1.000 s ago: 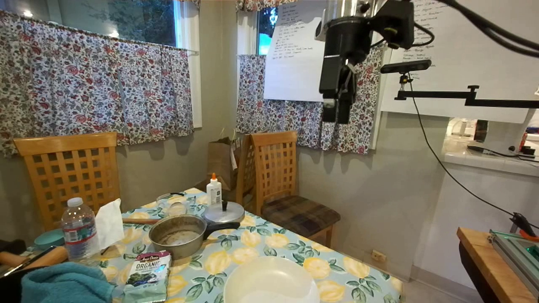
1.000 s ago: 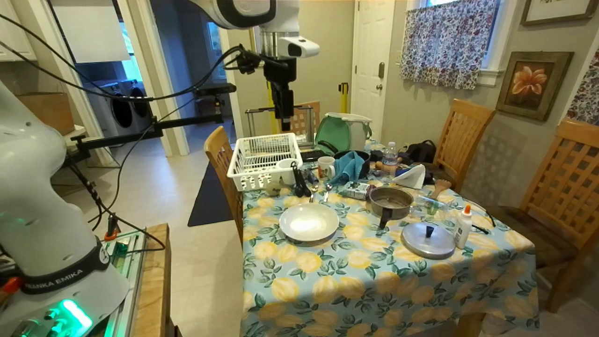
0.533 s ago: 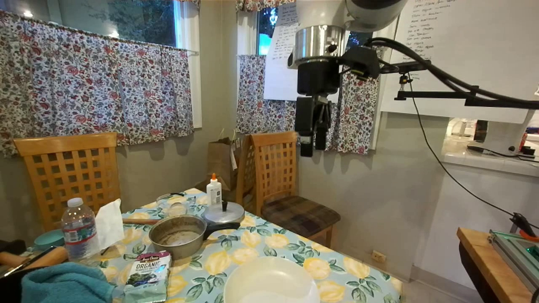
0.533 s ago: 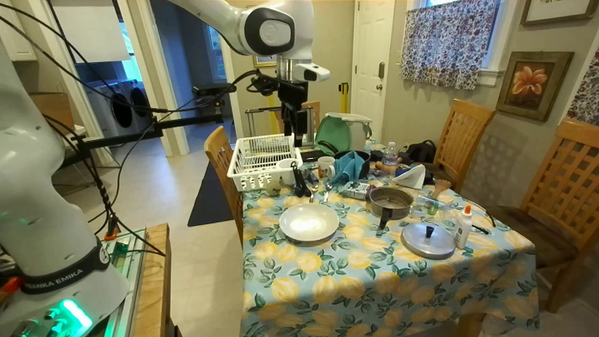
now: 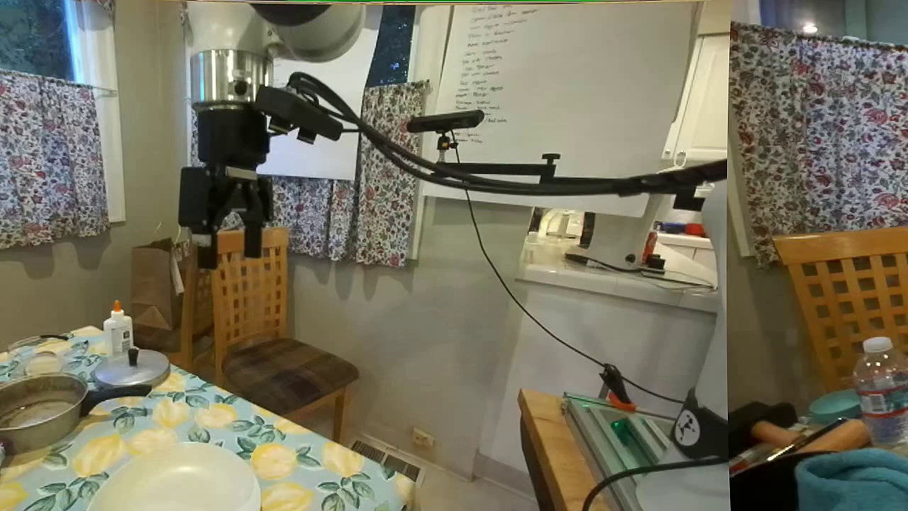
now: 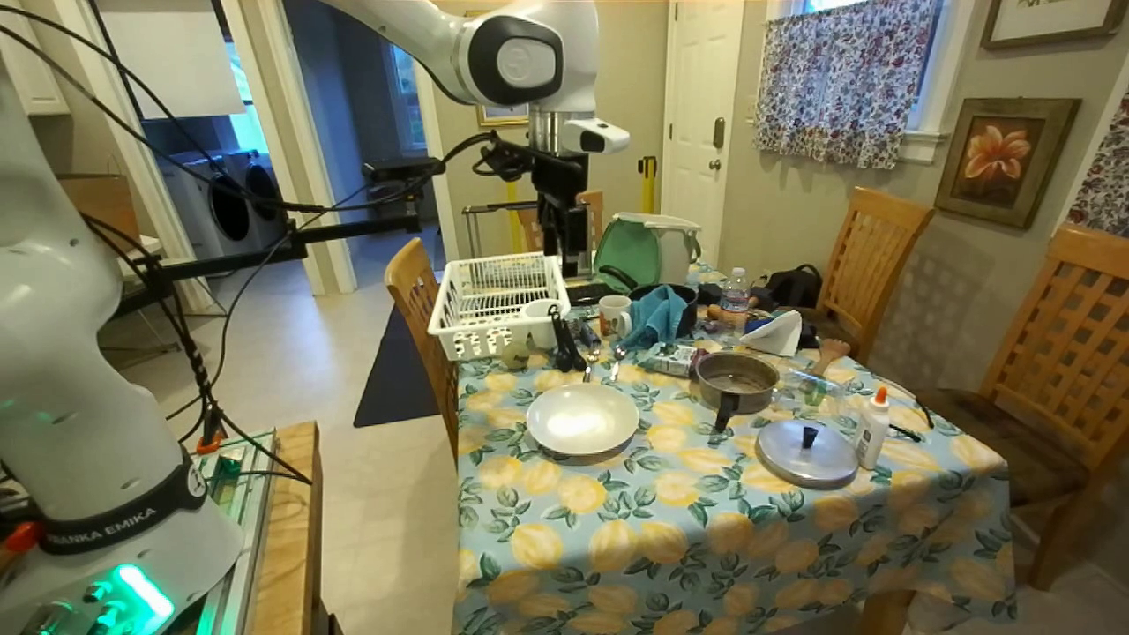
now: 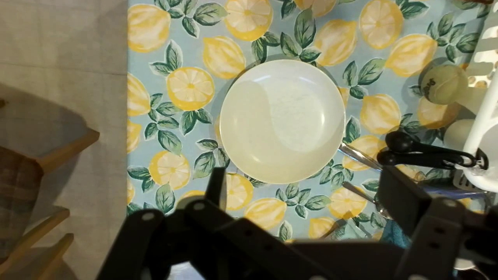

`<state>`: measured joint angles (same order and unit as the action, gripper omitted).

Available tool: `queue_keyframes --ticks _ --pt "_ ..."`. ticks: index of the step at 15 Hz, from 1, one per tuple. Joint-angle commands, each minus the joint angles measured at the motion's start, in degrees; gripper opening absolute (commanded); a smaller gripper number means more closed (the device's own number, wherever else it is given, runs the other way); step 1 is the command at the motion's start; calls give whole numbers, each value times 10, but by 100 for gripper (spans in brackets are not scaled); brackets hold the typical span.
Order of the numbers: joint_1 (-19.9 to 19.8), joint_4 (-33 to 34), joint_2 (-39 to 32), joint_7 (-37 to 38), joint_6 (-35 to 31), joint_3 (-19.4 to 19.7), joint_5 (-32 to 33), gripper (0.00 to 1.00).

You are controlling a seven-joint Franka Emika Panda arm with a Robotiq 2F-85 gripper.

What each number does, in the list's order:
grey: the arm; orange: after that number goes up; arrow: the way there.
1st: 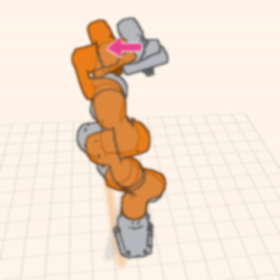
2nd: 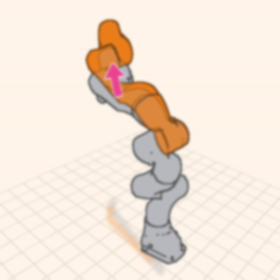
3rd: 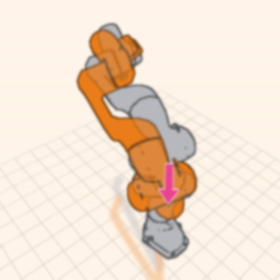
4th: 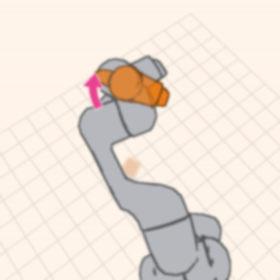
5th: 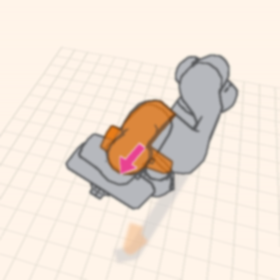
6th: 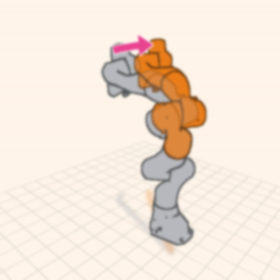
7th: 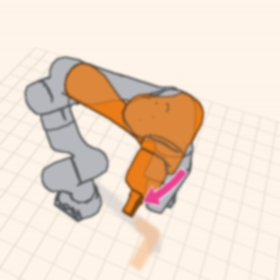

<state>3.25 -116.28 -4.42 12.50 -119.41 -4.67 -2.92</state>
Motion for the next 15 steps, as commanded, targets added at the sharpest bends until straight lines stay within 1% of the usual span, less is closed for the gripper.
queue_keyframes --ticks 1,4,8,12,15 --pt "4 1 0 0 1 4 0 100" --pt "4 1 0 0 1 4 0 100" --pt "6 37 -45 -17 -30 5 28 100" --pt "16 90 -113 -22 -67 5 70 100" --pt "23 144 -174 -25 -86 6 65 100"
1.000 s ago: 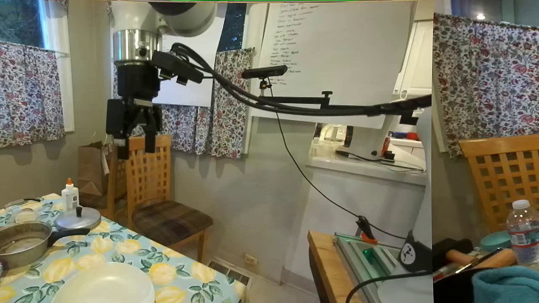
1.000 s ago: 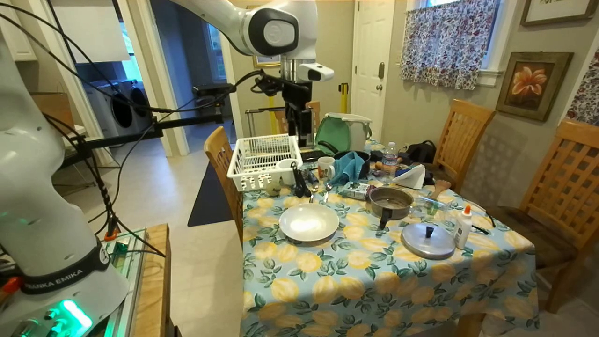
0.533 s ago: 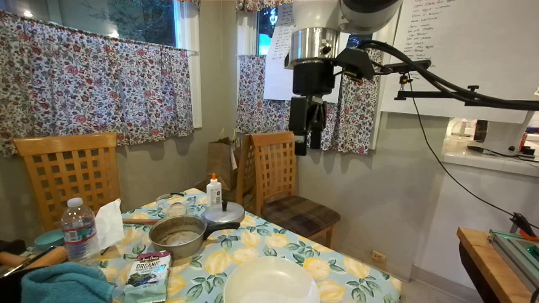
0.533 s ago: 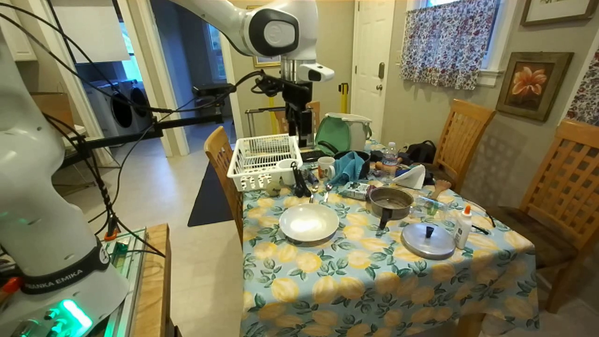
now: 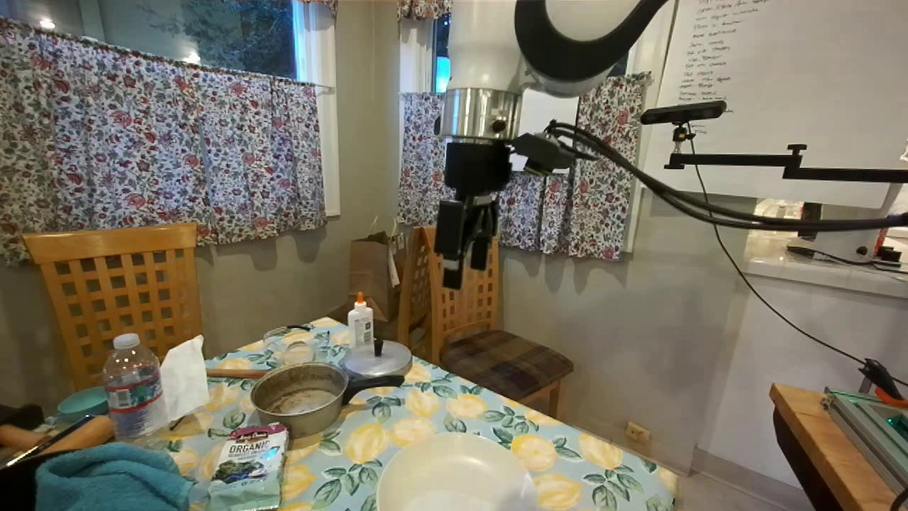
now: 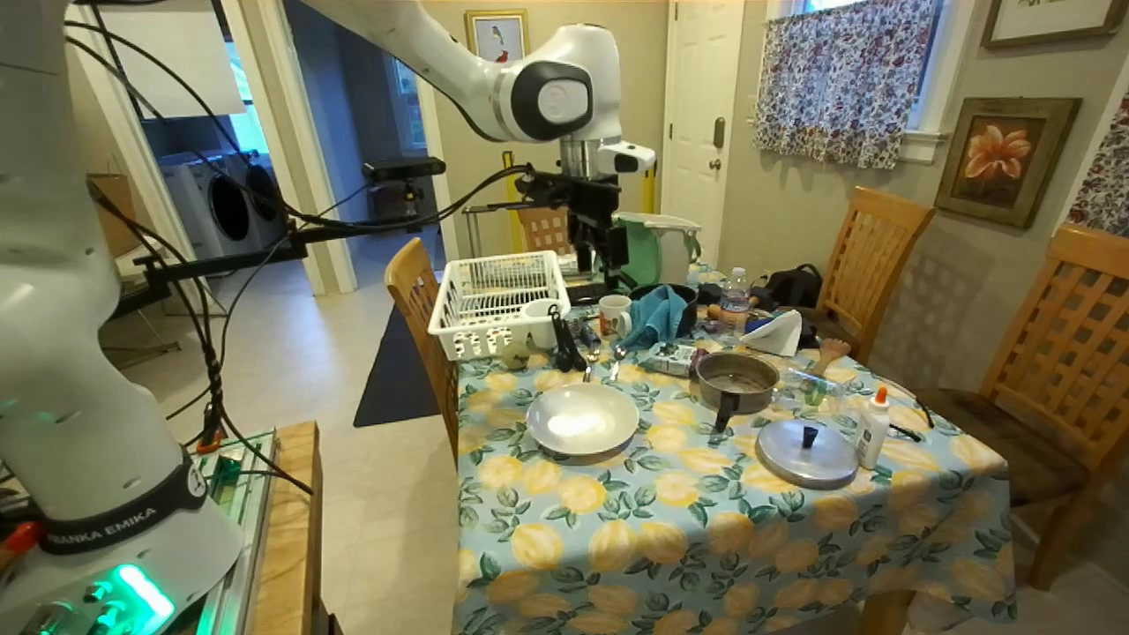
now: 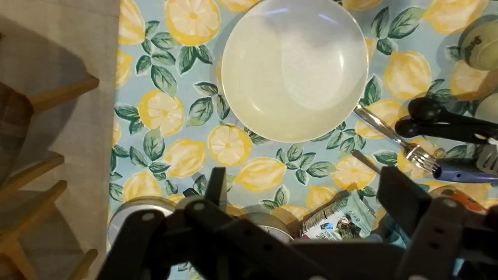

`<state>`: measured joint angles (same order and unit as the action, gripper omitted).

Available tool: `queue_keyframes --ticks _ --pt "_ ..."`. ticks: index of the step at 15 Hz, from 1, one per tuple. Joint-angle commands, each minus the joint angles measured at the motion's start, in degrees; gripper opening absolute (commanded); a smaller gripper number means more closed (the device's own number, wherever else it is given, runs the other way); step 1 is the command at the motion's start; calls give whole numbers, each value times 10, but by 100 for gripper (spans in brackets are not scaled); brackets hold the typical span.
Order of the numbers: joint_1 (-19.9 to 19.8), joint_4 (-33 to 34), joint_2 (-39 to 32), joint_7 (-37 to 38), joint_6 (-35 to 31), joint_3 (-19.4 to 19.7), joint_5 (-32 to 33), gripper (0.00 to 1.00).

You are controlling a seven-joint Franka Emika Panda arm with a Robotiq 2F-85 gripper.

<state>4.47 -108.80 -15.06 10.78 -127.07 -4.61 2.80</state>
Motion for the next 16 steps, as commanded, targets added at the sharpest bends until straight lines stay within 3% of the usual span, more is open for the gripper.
queue_keyframes --ticks 1,4,6,7,15,16 --pt "14 88 -87 -6 -14 6 6 100" --pt "22 134 -135 10 -28 12 1 100" --pt "30 164 -163 29 -2 18 0 100" --pt "22 116 -126 6 -25 13 -7 100" --pt "29 149 -157 16 -18 19 -6 100" --pt "32 164 -172 48 -27 24 -14 100"
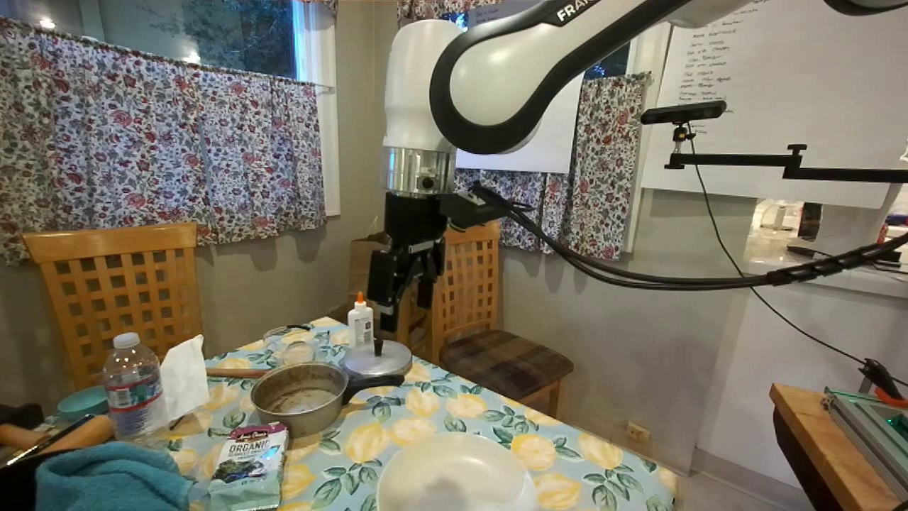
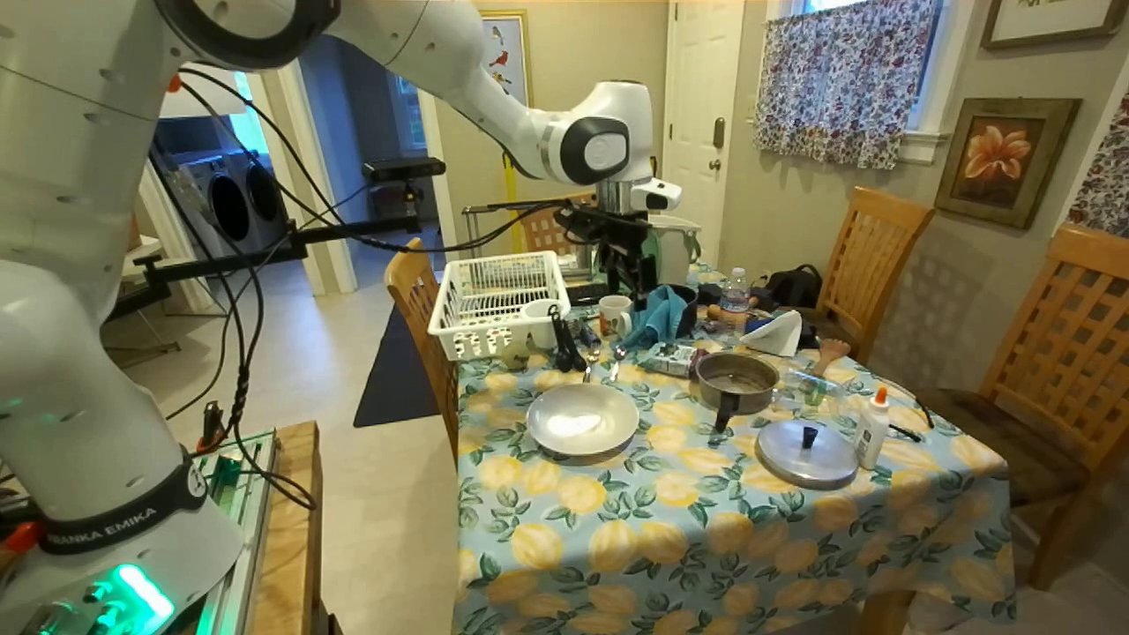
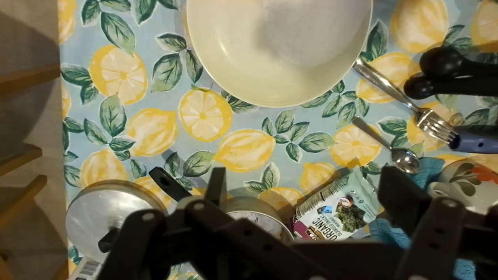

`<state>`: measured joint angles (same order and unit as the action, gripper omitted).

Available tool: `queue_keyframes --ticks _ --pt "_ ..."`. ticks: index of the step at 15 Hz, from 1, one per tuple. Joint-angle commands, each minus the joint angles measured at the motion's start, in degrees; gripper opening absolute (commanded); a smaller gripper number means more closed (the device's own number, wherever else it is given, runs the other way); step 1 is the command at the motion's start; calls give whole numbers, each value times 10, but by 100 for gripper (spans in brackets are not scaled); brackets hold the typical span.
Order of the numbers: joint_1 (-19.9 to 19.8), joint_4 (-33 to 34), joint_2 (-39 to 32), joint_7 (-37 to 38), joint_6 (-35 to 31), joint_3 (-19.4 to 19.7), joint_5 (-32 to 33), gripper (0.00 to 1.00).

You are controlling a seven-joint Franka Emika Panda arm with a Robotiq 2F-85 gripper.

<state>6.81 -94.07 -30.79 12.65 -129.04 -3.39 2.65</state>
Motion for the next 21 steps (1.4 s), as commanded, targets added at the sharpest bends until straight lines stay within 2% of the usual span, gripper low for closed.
queue_keyframes --ticks 1,3,8,14,21 --pt "10 26 -25 42 -12 14 -17 100" --pt "15 42 -45 75 -33 20 -19 100" --pt "22 110 -112 104 -49 24 -25 100" --pt "29 201 -193 93 -49 19 -33 100" --pt "42 259 -266 76 -105 12 -32 100"
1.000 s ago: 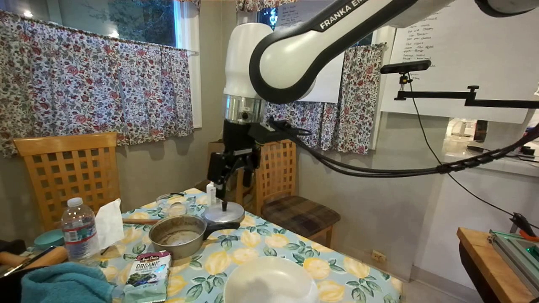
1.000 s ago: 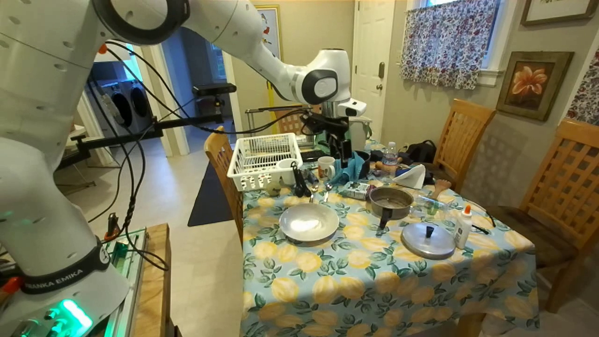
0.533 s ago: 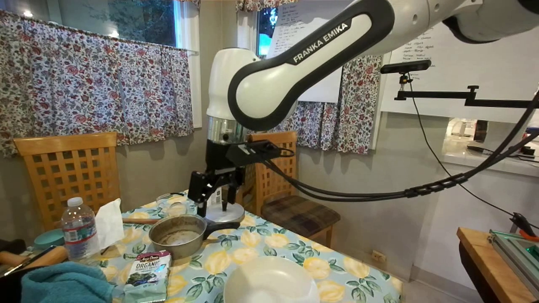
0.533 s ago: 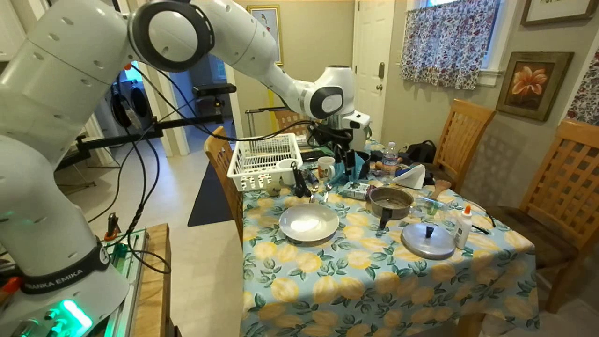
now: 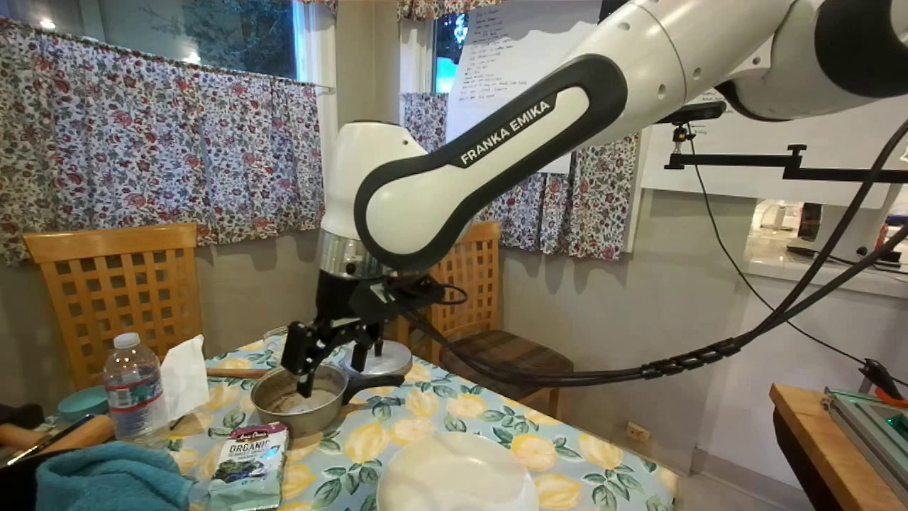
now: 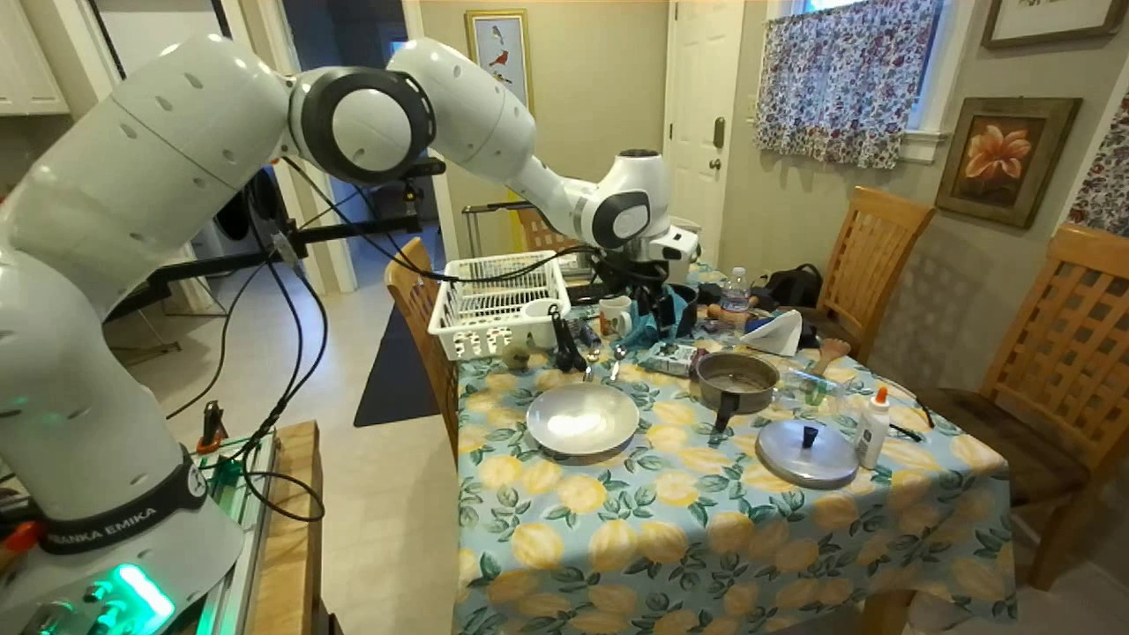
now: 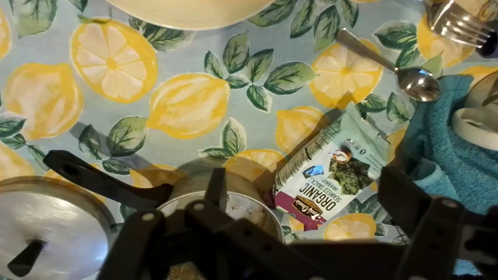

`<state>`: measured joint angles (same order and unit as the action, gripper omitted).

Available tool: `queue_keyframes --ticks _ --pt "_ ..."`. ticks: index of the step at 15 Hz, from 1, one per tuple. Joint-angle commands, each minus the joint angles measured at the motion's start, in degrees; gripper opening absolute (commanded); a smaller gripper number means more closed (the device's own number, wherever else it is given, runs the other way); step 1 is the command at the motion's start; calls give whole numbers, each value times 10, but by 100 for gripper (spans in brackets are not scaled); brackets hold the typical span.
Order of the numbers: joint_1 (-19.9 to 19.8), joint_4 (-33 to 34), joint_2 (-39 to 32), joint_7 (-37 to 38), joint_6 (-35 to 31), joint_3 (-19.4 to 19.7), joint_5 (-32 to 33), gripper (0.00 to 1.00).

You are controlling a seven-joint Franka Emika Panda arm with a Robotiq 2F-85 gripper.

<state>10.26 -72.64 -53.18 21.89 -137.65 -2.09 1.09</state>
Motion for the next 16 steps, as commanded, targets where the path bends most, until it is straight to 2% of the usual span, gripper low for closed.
queue_keyframes --ticks 1,8,16 --pt "9 50 -51 -20 -25 -3 -17 100" --pt "18 90 -109 -48 -43 -12 -15 100" --pt "25 159 -168 -92 -31 -14 -9 100"
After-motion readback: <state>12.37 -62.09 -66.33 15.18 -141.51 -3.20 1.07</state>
